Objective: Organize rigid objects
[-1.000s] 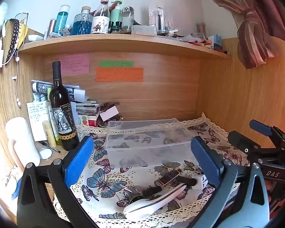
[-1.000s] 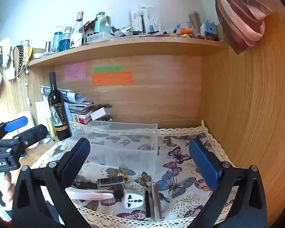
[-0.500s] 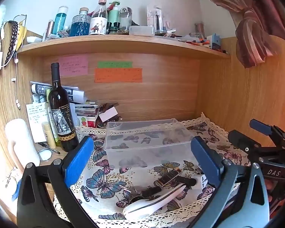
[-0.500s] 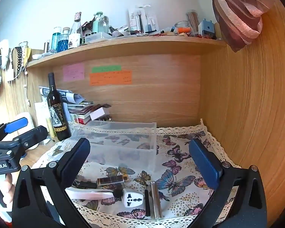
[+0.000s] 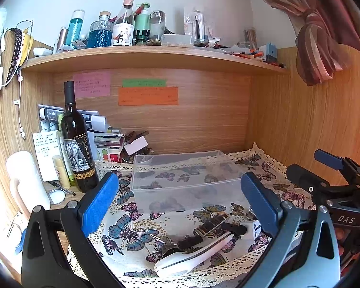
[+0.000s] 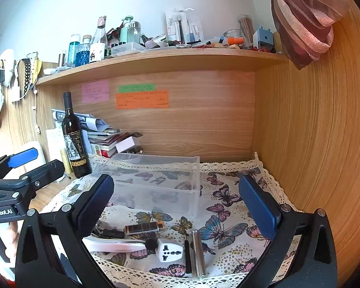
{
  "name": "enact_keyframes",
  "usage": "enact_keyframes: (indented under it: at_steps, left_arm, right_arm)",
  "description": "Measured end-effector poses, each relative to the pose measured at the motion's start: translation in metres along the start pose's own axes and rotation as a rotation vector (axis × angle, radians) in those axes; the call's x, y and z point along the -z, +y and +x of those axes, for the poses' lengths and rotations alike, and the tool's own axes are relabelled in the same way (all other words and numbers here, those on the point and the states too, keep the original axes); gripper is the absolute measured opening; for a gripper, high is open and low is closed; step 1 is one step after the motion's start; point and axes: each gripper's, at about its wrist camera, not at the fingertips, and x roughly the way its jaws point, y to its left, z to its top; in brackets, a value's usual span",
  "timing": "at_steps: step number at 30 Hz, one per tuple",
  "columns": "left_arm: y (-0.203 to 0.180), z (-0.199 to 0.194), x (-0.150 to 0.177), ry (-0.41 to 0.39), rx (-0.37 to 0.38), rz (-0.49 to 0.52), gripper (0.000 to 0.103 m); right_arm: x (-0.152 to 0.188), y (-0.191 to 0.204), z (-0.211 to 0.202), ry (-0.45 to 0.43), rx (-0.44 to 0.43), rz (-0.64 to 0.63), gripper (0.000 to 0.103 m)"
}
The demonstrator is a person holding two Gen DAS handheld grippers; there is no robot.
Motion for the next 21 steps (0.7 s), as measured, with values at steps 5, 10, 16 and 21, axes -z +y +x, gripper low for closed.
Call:
enact_keyframes:
  at_steps: [5, 10, 16, 21]
  left_arm:
    - [0.0003, -0.0002, 0.0003, 0.0, 0.0, -0.002, 0.103]
    - [0.0006, -0.0004, 0.0002, 0.0, -0.001, -0.006, 0.103]
    - [0.0007, -0.0003, 0.0002, 0.0, -0.001, -0.006, 0.103]
    - [0.0009, -0.0002, 0.0, -0.001, 0.0, -0.006, 0.103]
  right_arm:
    - [0.0004, 0.0005, -0.0008, -0.002, -0.001, 0.0, 0.103]
    - [-0.0004, 0.0024, -0.0026, -0.006, -0.003, -0.006, 0.103]
    - [-0.0009, 0.003, -0.0014, -0.004, -0.006, -0.005, 0.103]
    - [-0.0006, 0.0028, -0.0012, -0.004, -0.008, -0.004, 0.103]
